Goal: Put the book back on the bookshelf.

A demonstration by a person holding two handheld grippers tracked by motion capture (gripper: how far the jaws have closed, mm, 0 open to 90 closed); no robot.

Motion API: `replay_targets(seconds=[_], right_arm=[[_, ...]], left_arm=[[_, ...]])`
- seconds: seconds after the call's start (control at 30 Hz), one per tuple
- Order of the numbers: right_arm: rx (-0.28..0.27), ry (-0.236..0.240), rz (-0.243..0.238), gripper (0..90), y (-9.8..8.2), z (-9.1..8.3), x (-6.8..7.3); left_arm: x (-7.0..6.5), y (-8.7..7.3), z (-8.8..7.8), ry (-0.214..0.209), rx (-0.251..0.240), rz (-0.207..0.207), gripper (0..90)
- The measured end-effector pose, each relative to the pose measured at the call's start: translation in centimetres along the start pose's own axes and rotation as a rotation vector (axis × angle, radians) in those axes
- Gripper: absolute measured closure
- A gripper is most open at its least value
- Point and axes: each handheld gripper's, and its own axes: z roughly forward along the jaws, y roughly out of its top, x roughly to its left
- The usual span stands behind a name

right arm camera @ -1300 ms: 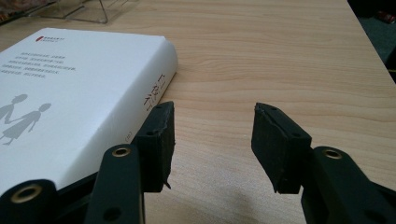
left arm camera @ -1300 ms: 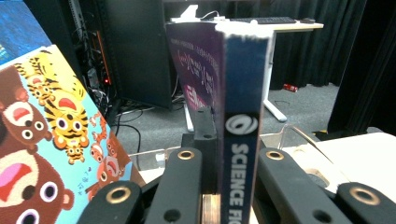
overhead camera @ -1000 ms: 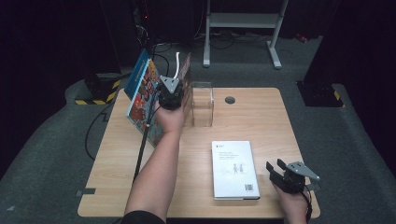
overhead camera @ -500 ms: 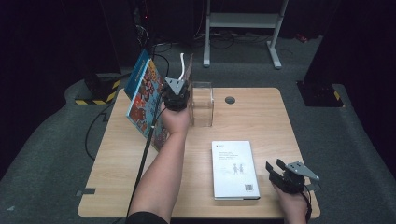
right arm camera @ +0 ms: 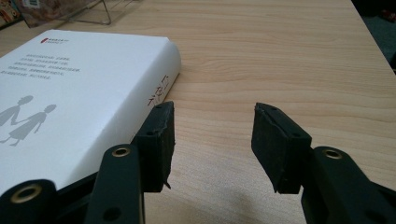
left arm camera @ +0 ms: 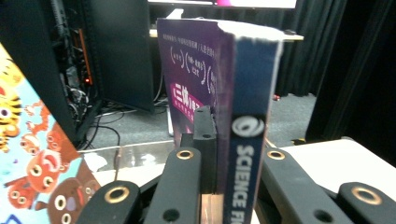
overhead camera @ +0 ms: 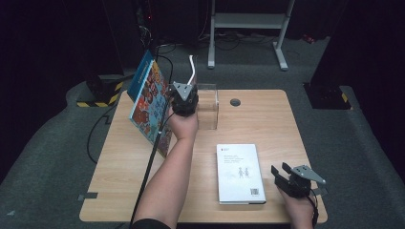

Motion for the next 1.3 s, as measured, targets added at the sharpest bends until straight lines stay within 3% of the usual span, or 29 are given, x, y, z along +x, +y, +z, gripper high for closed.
replay_targets(seconds=[0.2, 0.23, 0.53, 0.73, 0.87, 1.2, 1.27, 1.3], right_arm=[[0.005, 0.002, 0.0, 49.4, 0.0, 0.0, 0.3], [0.002, 0.002, -0.002, 49.4, 0.0, -0.1, 0.3], [0.007, -0.001, 0.0, 49.5, 0.0, 0.0, 0.3], [0.006, -0.001, 0.002, 49.4, 0.0, -0.1, 0.3], [0.002, -0.003, 0.002, 49.5, 0.0, -0.1, 0.2], [0.007, -0.004, 0.003, 49.4, 0.0, 0.0, 0.2], [0.006, -0.004, 0.004, 49.5, -0.1, 0.0, 0.1], [0.008, -0.004, 0.003, 49.4, -0.1, 0.1, 0.2]], left_arm=[[-0.1, -0.2, -0.1, -0.033, 0.012, 0.003, 79.6], [-0.1, -0.2, -0.3, -0.036, 0.012, 0.024, 78.6], [0.7, -0.1, -0.4, -0.078, 0.037, -0.005, 73.7], [0.6, -0.1, -0.5, -0.075, 0.055, 0.02, 73.9], [0.6, 0.2, -0.5, -0.078, 0.085, 0.028, 73.2], [1.0, 0.1, 0.1, -0.121, 0.163, -0.001, 66.9], [0.9, 0.1, 0.0, -0.119, 0.17, 0.009, 66.6], [0.9, 0.1, -0.1, -0.11, 0.175, 0.039, 66.5]])
